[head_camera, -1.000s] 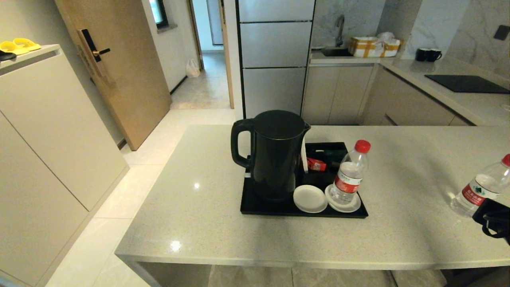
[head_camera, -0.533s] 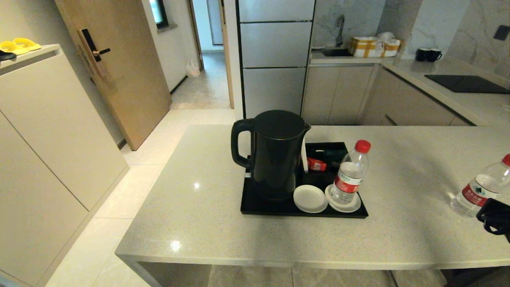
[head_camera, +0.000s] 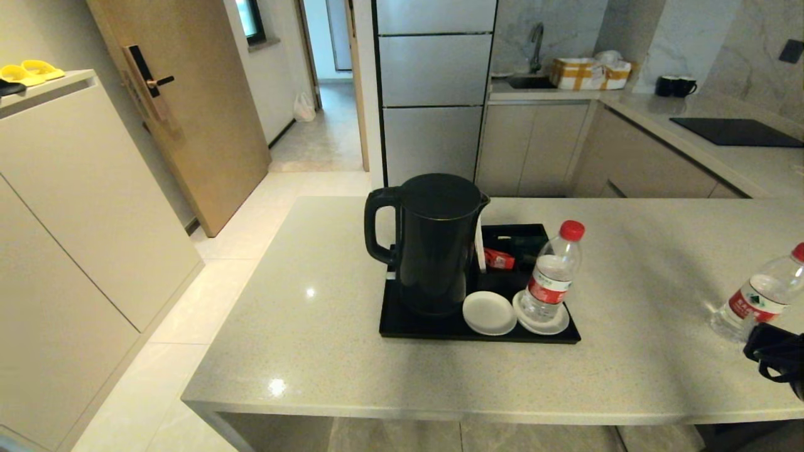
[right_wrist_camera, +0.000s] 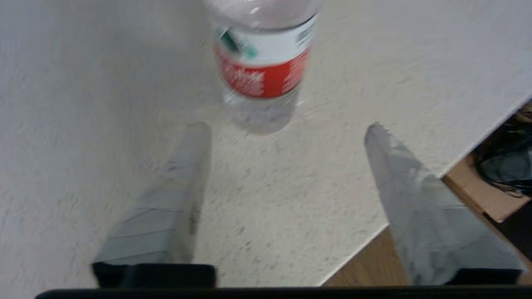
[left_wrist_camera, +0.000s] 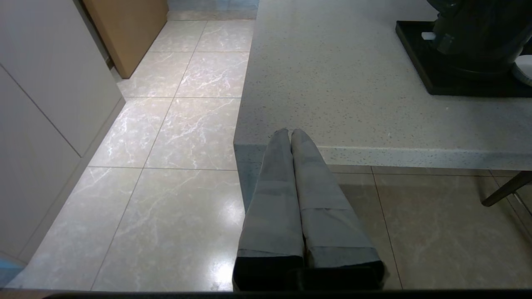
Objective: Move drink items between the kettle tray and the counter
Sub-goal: Return the bottled water to its original position
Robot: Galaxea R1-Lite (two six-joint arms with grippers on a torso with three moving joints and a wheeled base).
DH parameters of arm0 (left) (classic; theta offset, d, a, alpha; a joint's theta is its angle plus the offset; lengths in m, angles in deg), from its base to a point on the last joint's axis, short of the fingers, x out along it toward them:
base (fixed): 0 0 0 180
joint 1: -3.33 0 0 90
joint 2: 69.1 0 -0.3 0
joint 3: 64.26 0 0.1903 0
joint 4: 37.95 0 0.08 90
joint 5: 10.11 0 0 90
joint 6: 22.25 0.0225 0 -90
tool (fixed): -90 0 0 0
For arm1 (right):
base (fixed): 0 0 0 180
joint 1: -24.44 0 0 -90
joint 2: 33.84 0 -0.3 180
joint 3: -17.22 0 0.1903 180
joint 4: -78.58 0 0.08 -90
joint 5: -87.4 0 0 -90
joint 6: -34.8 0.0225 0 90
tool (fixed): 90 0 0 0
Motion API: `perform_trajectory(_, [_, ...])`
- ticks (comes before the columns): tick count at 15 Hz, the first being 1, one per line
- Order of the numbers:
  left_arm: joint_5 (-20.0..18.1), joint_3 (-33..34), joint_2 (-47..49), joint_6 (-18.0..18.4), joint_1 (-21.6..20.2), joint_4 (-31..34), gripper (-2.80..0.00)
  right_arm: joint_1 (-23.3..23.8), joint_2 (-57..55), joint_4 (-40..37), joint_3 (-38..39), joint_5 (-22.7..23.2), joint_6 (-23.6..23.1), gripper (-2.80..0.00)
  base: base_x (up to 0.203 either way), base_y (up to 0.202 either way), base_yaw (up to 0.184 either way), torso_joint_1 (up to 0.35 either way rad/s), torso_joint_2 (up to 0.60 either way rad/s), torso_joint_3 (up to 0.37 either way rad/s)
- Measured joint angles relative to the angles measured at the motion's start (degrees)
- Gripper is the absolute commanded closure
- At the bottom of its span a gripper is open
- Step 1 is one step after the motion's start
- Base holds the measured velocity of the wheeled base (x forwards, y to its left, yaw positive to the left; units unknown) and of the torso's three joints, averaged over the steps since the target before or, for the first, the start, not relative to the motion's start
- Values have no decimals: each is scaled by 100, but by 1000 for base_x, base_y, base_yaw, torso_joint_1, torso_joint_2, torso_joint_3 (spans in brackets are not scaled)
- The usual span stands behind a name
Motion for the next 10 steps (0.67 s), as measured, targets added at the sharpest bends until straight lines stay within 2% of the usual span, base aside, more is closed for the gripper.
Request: perform_trajectory(10, [2, 0, 0, 2, 0, 2, 0, 5, -10, 4, 85, 105, 7, -280, 0, 0, 0, 0, 0, 0])
